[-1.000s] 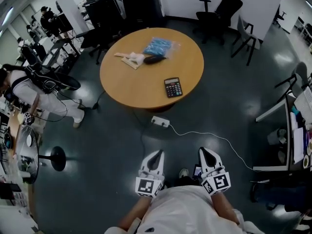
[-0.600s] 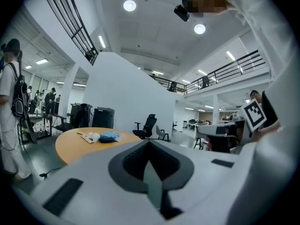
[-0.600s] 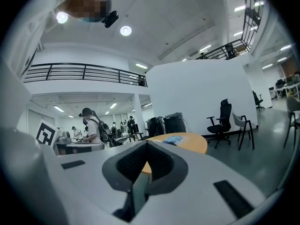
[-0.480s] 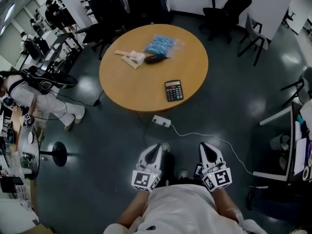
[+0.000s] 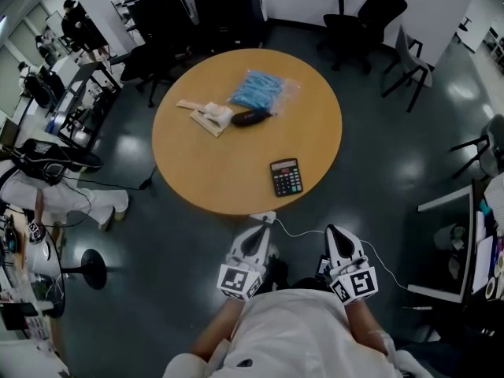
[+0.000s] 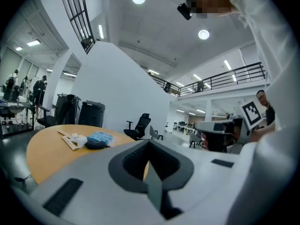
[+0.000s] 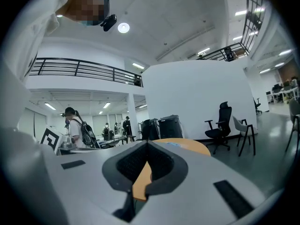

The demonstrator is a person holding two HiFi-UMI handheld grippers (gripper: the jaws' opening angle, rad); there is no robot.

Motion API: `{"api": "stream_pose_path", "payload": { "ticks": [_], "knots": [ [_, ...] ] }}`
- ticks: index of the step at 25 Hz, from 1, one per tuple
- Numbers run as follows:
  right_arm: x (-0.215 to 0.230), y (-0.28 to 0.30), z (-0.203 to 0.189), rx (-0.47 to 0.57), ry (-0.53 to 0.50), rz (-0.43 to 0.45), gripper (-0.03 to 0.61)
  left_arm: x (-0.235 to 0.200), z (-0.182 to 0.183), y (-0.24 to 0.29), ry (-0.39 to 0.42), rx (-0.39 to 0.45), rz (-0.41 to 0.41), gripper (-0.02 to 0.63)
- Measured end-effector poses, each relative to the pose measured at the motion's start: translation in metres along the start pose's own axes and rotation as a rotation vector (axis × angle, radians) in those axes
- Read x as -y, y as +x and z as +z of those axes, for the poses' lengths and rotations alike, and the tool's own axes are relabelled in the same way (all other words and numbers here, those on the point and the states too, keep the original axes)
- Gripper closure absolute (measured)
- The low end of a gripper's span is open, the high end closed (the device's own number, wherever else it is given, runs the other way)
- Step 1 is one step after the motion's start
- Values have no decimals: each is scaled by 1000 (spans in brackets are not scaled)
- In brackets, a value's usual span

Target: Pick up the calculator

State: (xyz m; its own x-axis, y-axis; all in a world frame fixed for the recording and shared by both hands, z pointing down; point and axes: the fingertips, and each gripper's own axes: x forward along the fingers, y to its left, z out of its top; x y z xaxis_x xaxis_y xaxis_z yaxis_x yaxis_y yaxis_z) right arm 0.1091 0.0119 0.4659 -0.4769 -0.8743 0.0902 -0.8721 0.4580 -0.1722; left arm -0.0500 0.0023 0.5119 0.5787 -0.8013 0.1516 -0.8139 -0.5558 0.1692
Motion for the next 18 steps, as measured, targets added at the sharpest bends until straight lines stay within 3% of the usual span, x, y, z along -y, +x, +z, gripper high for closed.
{"api": "stream_pose_path", "payload": {
  "ticks": [7, 11, 18],
  "knots": [
    [11, 60, 11, -9, -2, 10, 565, -46, 0, 51, 8, -27, -56, 607],
    [21, 84, 7, -32, -6, 50, 565, -68, -26, 85, -4, -82, -89, 607],
    [54, 117, -11, -84, 10, 77, 565, -118, -83, 149, -16, -196, -41, 607]
  ]
}}
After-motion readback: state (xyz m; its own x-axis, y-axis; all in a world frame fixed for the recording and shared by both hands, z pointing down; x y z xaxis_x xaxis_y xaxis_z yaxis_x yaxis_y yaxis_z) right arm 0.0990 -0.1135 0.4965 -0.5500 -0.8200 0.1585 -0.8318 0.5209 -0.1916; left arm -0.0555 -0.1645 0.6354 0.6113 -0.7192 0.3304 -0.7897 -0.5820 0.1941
